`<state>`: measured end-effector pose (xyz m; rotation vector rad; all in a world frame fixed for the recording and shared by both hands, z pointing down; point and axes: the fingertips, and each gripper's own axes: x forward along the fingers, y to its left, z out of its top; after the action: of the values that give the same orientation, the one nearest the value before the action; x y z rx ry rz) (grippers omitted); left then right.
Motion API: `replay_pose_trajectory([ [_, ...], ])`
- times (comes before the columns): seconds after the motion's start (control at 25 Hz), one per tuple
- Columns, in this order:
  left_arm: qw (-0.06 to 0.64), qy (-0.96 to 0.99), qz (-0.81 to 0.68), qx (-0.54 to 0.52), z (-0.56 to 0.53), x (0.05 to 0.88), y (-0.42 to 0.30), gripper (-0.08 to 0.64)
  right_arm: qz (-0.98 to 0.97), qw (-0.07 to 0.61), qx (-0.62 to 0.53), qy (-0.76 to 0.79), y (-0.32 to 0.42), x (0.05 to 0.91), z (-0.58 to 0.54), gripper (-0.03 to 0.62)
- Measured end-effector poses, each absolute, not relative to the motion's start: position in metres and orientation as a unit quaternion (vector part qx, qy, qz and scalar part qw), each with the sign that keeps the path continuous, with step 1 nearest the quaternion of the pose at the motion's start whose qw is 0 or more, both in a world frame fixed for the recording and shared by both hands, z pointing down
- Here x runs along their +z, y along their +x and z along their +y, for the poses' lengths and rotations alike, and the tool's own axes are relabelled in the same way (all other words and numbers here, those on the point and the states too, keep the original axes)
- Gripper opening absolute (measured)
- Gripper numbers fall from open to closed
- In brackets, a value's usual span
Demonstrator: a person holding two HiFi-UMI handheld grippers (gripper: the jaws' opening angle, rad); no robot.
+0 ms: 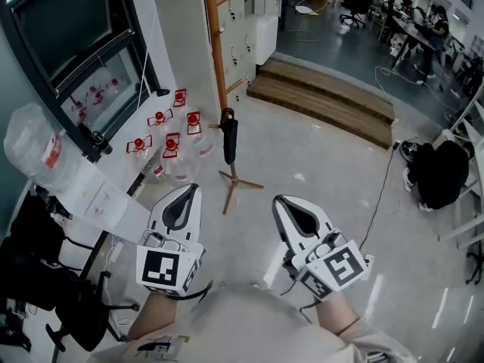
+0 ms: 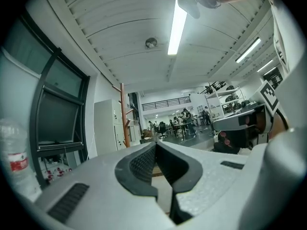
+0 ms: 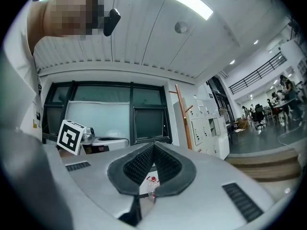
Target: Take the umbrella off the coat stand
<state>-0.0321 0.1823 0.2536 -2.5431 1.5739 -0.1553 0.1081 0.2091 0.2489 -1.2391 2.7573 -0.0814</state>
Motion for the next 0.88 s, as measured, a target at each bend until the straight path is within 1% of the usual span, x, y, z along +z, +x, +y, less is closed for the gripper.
replay_pose_trajectory([
  [0.4,0.065,-0.840,0.533,-0.072,0.187,0.267,0.002,0.008,0.911,0.065,-0.034,-0.405,0.146,0.257,0.211,0.008],
  [0.52,0.080,-0.838,0.534,-0.077,0.189,0.263,0.012,0.008,0.913,0.066,-0.036,-0.401,0.157,0.259,0.213,0.008],
  [0.64,0.101,-0.829,0.542,-0.089,0.191,0.258,0.012,0.008,0.914,0.068,-0.039,-0.398,0.161,0.261,0.215,0.008],
  [0.88,0.098,-0.823,0.551,-0.098,0.190,0.263,0.006,0.008,0.915,0.074,-0.036,-0.395,0.167,0.260,0.213,0.006],
])
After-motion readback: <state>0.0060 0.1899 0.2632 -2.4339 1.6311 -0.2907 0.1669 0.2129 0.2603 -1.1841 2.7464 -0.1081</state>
